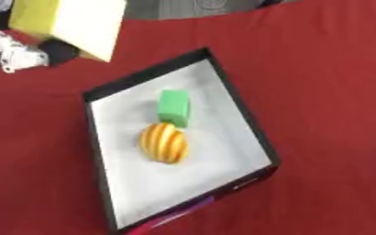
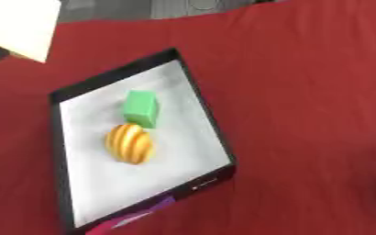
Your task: Pick up objects on the table and place them in the box.
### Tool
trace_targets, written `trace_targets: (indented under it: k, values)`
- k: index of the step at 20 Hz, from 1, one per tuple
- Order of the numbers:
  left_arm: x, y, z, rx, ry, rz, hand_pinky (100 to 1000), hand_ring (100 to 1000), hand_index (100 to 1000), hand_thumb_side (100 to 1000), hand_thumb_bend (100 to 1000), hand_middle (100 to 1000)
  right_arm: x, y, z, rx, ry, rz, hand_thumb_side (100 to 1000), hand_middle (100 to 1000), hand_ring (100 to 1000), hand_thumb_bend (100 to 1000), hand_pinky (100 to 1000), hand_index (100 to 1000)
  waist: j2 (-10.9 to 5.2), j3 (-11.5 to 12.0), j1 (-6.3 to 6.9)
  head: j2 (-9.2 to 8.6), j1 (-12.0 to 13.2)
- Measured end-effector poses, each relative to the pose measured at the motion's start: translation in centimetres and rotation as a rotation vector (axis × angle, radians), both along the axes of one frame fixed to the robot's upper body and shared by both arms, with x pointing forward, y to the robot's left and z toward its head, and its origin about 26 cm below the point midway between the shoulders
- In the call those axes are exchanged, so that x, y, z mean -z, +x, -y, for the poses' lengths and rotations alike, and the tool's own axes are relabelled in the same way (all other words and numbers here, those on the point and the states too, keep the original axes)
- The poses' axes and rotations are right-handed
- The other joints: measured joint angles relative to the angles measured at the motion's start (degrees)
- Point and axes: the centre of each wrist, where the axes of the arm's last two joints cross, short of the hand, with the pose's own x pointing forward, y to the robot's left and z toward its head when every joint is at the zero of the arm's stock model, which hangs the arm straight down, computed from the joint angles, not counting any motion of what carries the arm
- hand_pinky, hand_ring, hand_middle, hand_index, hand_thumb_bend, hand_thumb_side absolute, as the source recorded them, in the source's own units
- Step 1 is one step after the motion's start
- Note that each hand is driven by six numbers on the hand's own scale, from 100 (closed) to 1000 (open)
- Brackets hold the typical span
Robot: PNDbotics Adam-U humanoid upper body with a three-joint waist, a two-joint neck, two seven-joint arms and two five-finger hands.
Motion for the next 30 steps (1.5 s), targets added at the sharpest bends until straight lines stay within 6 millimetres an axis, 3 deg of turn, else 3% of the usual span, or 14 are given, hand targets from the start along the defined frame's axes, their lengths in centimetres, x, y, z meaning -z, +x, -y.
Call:
trace_targets:
  k: [11, 15, 18, 21, 24, 25, 27, 28, 30]
  values:
    - [5.9, 1.3, 3.8, -0.085, 0.329, -0.092, 590, 539, 657, 100, 358, 522, 0.4, -0.4, 0.1, 0.005, -0.008, -0.006, 470, 727, 1000, 100, 968, 789, -0.23, 0.0, -0.63, 0.38, 0.0]
    - [7.8, 2.8, 4.9, -0.129, 0.355, -0.094, 632, 571, 689, 100, 532, 553, 0.3, -0.2, 0.0, -0.001, -0.008, -0.003, 470, 727, 1000, 100, 968, 789, -0.23, -0.1, -0.63, 0.43, 0.2]
    - [9.5, 4.5, 5.0, -0.150, 0.354, -0.098, 770, 726, 831, 100, 629, 701, 0.3, -0.2, -0.1, -0.006, -0.008, -0.006, 470, 727, 1000, 100, 968, 788, -0.23, -0.3, -0.63, 0.45, 0.7]
    - [10.4, 5.7, 4.8, -0.166, 0.356, -0.089, 876, 840, 919, 283, 746, 822, 0.3, -0.2, -0.1, -0.007, -0.009, -0.007, 470, 727, 1000, 100, 968, 788, -0.23, -0.3, -0.63, 0.47, 1.0]
    - [10.8, 6.3, 4.6, -0.178, 0.359, -0.067, 917, 865, 939, 429, 823, 846, 0.3, -0.2, -0.1, -0.008, -0.009, -0.007, 470, 727, 1000, 100, 967, 788, -0.23, -0.3, -0.63, 0.49, 1.0]
    - [10.8, 6.3, 4.5, -0.184, 0.355, -0.054, 918, 865, 938, 432, 843, 844, 0.4, -0.2, -0.1, -0.009, -0.010, -0.006, 470, 727, 1000, 100, 967, 788, -0.23, -0.3, -0.63, 0.50, 1.0]
    - [10.3, 6.1, 4.3, -0.200, 0.322, -0.017, 900, 859, 932, 397, 811, 839, 0.4, -0.2, -0.1, -0.010, -0.011, -0.006, 470, 728, 1000, 100, 967, 787, -0.28, -0.2, -0.63, 0.71, 1.0]
    - [9.9, 5.8, 4.1, -0.207, 0.290, 0.004, 887, 854, 928, 376, 748, 836, 0.4, -0.2, -0.1, -0.010, -0.011, -0.005, 470, 728, 1000, 100, 967, 787, -0.31, -0.1, -0.63, 0.87, 1.0]
    - [8.8, 4.9, 3.5, -0.224, 0.190, 0.041, 839, 830, 906, 282, 513, 820, 0.4, -0.2, 0.0, -0.007, -0.011, 0.004, 499, 729, 1000, 100, 966, 787, -0.33, 0.0, -0.64, 0.90, 0.9]
